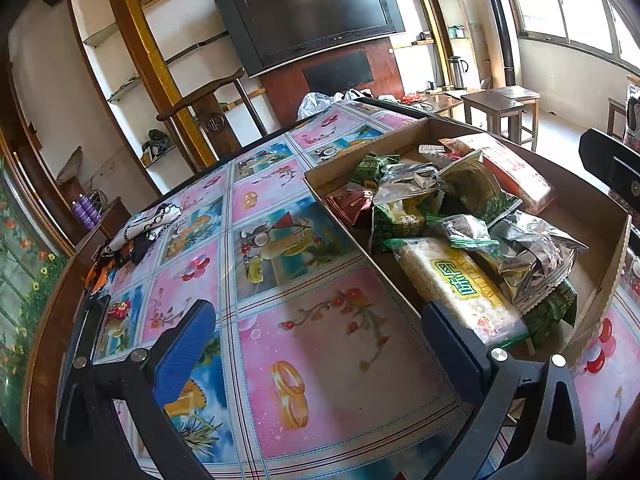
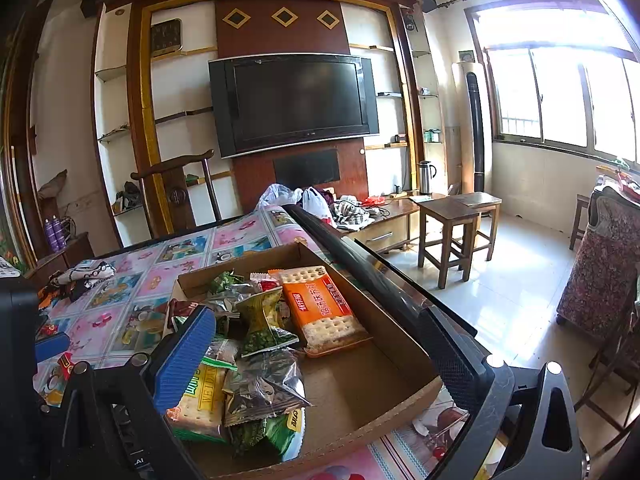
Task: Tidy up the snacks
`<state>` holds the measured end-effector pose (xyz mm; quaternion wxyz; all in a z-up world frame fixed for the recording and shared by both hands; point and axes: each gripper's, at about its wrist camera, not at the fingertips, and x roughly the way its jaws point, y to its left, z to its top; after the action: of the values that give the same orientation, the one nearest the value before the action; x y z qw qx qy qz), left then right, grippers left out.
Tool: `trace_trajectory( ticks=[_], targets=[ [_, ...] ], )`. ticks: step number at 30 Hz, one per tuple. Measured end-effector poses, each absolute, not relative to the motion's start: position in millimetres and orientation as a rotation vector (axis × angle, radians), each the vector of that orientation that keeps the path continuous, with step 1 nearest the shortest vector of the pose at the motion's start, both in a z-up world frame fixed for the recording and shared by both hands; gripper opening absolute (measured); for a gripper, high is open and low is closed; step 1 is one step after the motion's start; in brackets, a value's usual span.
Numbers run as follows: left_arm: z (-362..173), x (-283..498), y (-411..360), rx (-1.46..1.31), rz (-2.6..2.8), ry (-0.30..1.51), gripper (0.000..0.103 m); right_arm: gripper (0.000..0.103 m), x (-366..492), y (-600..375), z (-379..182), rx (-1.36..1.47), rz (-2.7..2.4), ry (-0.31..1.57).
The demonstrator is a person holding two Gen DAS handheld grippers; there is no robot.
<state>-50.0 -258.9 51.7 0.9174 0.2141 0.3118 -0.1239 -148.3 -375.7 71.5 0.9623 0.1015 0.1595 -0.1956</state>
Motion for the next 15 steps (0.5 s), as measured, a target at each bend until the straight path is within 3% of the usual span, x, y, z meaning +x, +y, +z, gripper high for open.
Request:
trace_trajectory(
  ticks=[15],
  targets=[
    [52.1,-52.7,-252.9,0.454,-0.244,0.626,0.102,0.102,-147.8,-375.7,72.2,0.205,-0.396,0.323]
  ],
)
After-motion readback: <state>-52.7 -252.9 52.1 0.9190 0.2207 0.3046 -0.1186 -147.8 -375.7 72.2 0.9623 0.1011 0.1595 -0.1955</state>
